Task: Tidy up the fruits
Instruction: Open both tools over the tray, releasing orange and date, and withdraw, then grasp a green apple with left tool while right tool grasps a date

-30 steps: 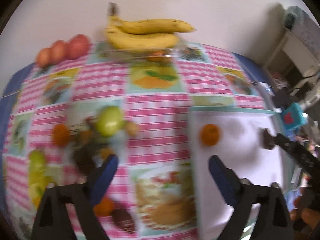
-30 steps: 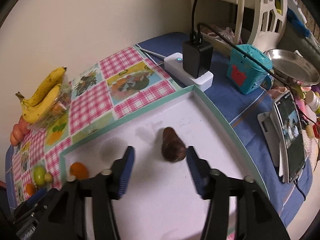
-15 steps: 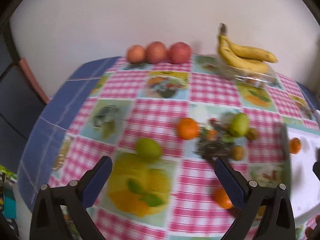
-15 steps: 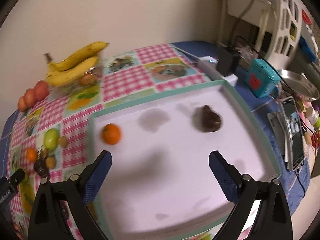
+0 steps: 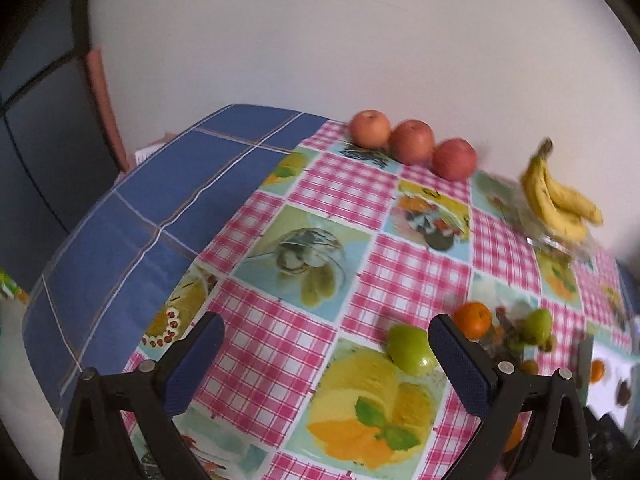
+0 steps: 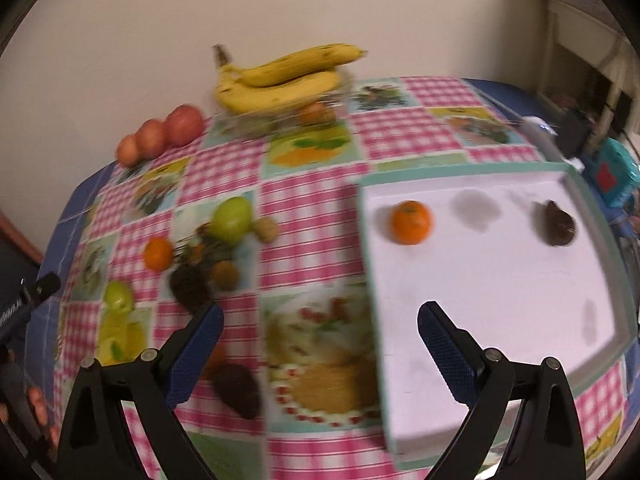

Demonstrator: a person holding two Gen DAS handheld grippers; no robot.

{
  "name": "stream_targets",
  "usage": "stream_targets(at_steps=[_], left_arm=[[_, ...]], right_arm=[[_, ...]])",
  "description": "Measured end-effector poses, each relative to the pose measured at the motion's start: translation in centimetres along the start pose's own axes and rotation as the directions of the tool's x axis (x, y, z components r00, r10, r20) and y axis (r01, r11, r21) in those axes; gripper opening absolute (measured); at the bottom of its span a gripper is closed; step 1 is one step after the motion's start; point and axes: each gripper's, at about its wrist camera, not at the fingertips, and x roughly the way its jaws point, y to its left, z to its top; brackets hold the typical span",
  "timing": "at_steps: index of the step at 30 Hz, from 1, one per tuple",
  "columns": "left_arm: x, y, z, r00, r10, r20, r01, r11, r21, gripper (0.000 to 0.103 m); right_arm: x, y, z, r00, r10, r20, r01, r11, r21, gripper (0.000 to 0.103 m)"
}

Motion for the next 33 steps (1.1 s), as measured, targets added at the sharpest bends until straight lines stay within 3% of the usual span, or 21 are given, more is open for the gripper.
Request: stream_targets(at_steps=[6,12,19,21,23,33], left_arm=[[0.1,0.5,-0.1,0.998,-0.062,-0.019,0.061,0.997,-0.038,0.103],[1.2,-1.8,-1.3,0.979,-0.149,-0.141,0.154,0.988,0.027,0.103],[3.4,-3.2,-3.2,0.965,-0.095,-0.244,0.113,0.992,0.058,0.103],[4.2,-3.4,-3.9,0.955,-0.091,-0.283,0.112,0.992,0.057,0.103],[4.8,-3.6,-4.5,0.945,-0.091,-0.315,0.115,0.992,0.059,0.103],[5.3,-3.2,-5.1,0.935,-0.086,-0.344,0.098,0.995,0.017,0.103]], right_arm=[[0.6,2.5,-0.2,0.998,0.043,-0.042,-0.045,0.998,-0.043,0.098],[0.8,3.8,-0.8,0.995,0.068,-0.068,-0.074,0.993,-0.087,0.098],[1.1,3.7,-1.4,0.993,0.045,-0.108,-0.055,0.994,-0.099,0.097],[1.2,3.6,-1.7,0.992,0.042,-0.121,-0.054,0.993,-0.102,0.092],[1.4,3.5,-2.0,0.989,0.038,-0.144,-0.054,0.993,-0.105,0.081],[2.8,3.2,-3.5,0.967,0.05,-0.25,-0.077,0.992,-0.097,0.07]])
